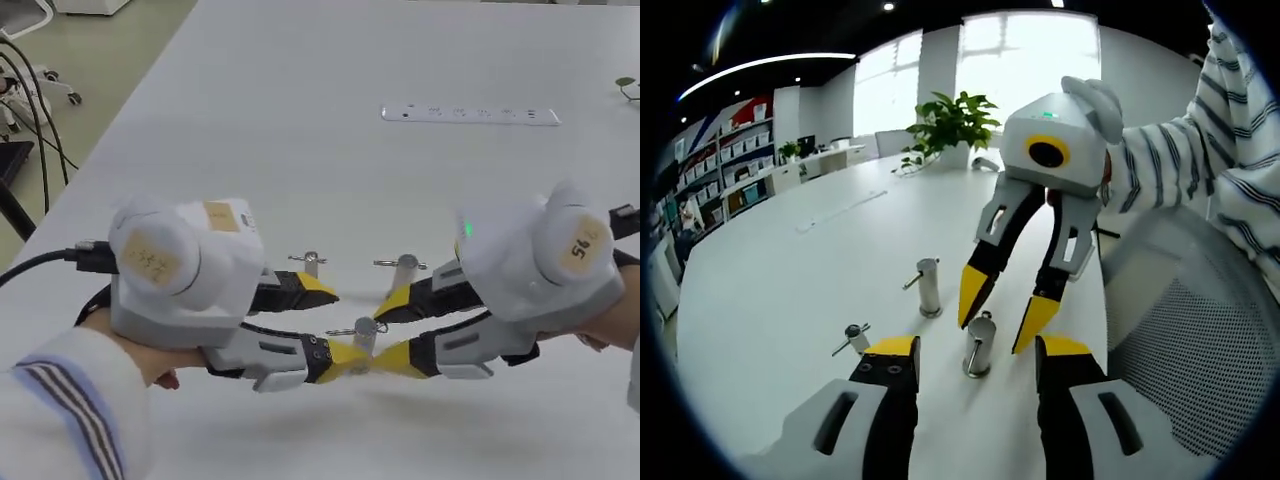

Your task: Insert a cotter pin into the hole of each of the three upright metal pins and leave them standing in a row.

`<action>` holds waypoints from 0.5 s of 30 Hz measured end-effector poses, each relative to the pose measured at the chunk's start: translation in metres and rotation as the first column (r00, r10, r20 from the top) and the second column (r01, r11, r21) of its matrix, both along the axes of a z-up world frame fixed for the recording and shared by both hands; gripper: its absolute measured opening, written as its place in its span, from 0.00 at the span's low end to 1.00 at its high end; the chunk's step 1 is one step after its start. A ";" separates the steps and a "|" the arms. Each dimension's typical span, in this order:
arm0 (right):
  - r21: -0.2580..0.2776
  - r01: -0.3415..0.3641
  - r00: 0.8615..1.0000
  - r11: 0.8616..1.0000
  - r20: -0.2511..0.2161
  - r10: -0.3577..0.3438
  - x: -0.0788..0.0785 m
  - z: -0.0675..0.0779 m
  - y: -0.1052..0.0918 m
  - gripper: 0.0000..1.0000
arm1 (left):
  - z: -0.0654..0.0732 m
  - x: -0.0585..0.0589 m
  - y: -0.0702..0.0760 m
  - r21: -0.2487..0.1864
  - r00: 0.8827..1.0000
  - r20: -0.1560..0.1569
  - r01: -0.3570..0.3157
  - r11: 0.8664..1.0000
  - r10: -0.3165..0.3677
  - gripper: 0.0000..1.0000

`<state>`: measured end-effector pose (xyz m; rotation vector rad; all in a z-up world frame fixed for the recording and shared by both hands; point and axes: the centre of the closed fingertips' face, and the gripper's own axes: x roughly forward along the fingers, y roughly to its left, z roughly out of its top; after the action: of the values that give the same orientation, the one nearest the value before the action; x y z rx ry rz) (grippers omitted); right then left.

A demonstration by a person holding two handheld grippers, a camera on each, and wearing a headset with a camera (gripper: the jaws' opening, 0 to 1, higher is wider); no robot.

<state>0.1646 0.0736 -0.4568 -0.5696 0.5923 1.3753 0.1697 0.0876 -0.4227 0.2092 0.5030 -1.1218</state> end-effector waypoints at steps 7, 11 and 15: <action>0.080 0.054 0.997 0.995 -0.053 -0.050 -0.001 -0.011 0.009 0.29 | 0.007 -0.003 0.009 -0.078 0.996 -0.019 -0.090 0.993 0.088 0.76; 0.093 0.061 0.996 0.994 -0.072 -0.054 -0.002 -0.018 0.010 0.30 | 0.003 -0.008 0.013 -0.083 0.991 -0.045 -0.132 0.988 0.128 0.94; 0.112 0.066 0.995 0.992 -0.087 -0.056 -0.003 -0.020 0.014 0.30 | -0.003 -0.017 0.014 -0.077 0.989 -0.071 -0.137 0.988 0.132 0.96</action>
<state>0.1616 0.0872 -0.4766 -0.4003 0.5891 1.3707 0.1527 0.1015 -0.4261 0.0656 0.5211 -1.0175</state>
